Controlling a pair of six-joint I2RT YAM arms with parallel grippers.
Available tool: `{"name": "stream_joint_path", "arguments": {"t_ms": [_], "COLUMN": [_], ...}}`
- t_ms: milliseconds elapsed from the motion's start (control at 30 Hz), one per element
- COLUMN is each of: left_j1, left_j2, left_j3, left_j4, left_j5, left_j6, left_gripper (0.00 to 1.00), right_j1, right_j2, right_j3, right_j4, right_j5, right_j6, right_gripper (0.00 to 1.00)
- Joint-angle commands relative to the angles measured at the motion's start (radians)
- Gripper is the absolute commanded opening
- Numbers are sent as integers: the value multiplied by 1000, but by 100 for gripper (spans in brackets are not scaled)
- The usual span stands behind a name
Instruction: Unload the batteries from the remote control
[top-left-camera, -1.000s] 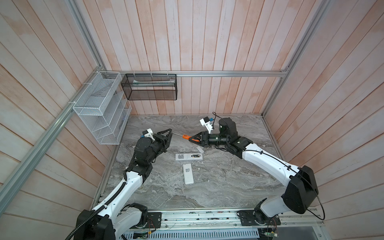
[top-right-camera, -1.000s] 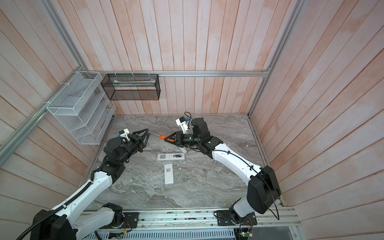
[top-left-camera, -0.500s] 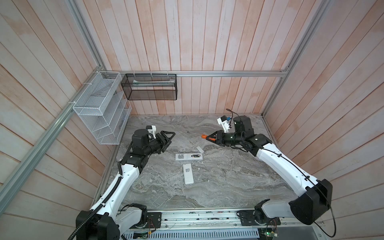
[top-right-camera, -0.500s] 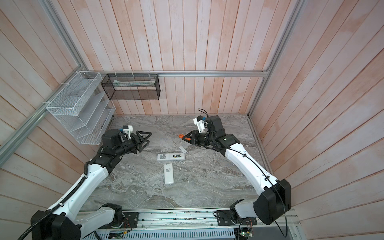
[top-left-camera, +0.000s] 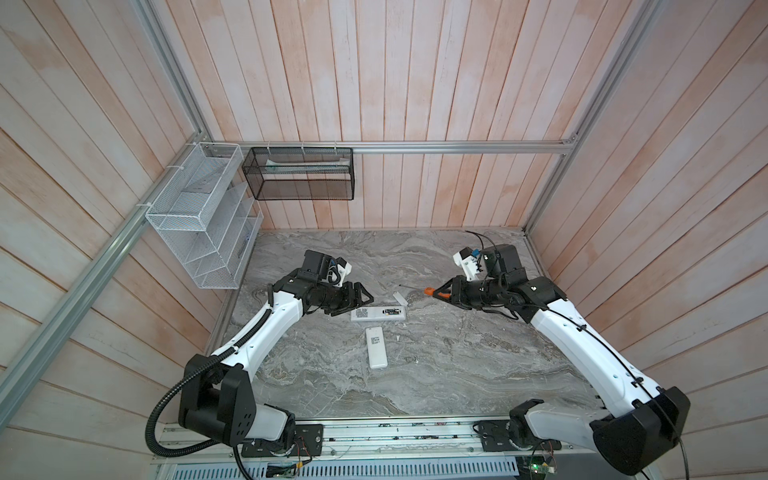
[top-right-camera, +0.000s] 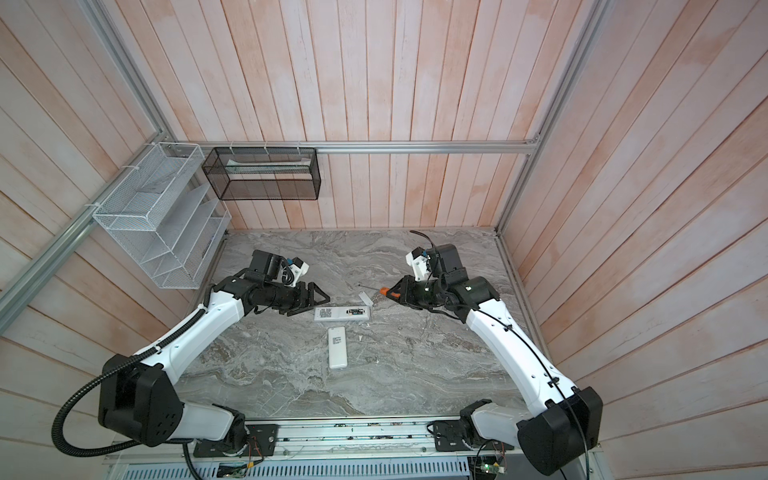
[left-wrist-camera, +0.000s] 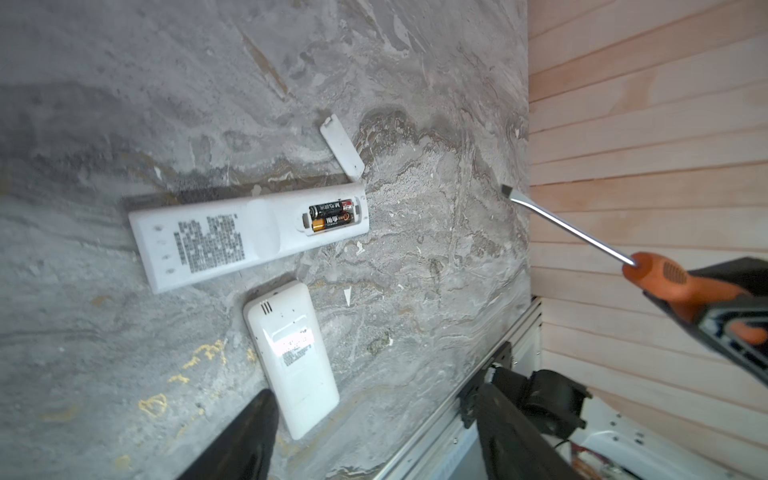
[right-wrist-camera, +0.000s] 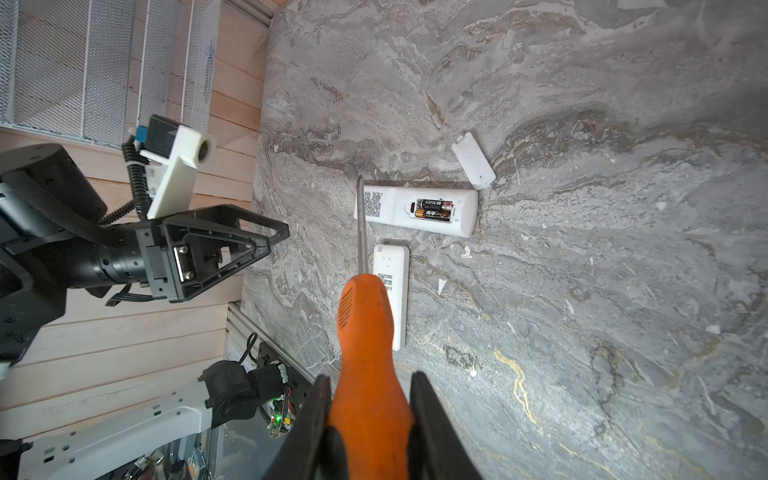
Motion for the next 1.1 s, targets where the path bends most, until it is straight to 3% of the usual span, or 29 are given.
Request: {"name": "stream_joint_path", "arguments": {"t_ms": [0,67,200,400,700,1067], "left_j1": [-9,-26,-76,-85,-96,-77], "left_j2": [30,58,93,108,114,139], "left_j3": [63,113,171,143,48,-23], "left_j4": [-40,-74,-132,-171,-106,-13], "left_j5": [-10,-3,-93,-125,-195,-298], "left_j6": [224,353,593,890,1179,1359], "left_gripper": [90,100,100,100,100,98], "right_j1": [-10,-13,-25,-32,-35,-34], "right_j2": [-4,-4,-14,2,60,44], "right_j3": [26,31,21,31,82,79], "right_j4": [-63,-79,-78,-84,-117,-142], "right_j5": [1,5,0,-25,-65,-73], "right_j6": [-13,-20,-22,-42,-87,-72], "right_gripper": [8,8,8,8,8,8]}}
